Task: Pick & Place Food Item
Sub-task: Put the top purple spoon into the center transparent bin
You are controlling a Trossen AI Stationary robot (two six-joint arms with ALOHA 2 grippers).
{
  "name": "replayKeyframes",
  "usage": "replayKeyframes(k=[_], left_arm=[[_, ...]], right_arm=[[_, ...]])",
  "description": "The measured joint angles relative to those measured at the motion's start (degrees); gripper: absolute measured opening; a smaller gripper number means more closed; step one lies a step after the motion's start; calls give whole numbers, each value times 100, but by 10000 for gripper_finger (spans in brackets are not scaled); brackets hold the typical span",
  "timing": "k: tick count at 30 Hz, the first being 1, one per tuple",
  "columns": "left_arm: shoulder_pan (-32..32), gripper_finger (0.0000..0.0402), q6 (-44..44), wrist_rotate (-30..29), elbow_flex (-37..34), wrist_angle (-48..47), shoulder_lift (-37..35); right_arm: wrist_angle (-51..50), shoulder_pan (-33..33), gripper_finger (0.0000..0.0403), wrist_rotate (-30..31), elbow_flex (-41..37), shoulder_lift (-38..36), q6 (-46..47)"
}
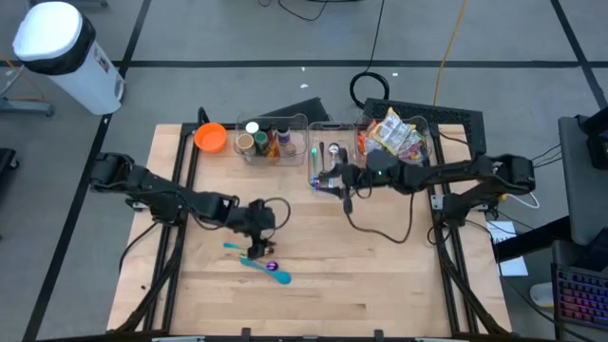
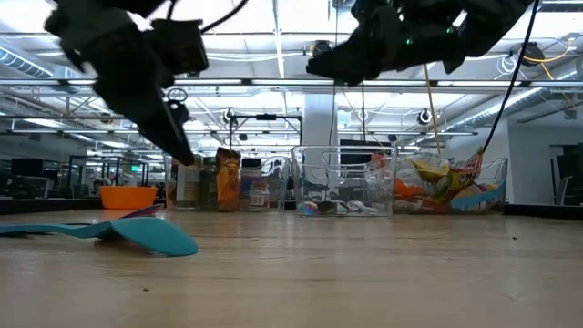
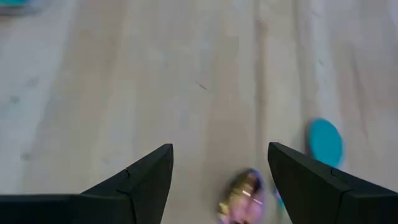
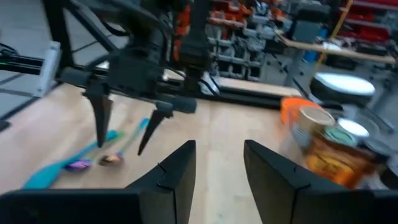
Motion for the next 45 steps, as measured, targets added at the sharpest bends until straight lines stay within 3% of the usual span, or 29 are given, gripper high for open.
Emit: replayKeyframes(k=[7, 12, 21, 27, 31, 36, 45], left_arm=[[-769, 266, -177, -569, 0, 56, 379], [-943, 266, -494, -893, 0, 49, 755], [-944, 266, -710, -893, 22, 104, 1385], [-924, 264, -708, -1064, 20, 99, 1388], [-883, 232, -704, -1100, 15, 114, 1372], [-872, 155, -676, -1139, 11, 113, 1376], [-728, 150, -475, -1116, -2, 384, 1391]], right_arm=[[-43, 669, 130, 857, 0, -65, -296], [-51, 890, 130, 1139, 0, -65, -297], [-42, 1038, 130, 1170, 0, -65, -213], [-42, 1041, 130, 1157, -2, -65, -131], [-42, 1041, 130, 1153, -2, -65, -131], [-46, 1039, 130, 1150, -2, -65, -131], [-80, 1039, 130, 1150, -2, -65, -82]])
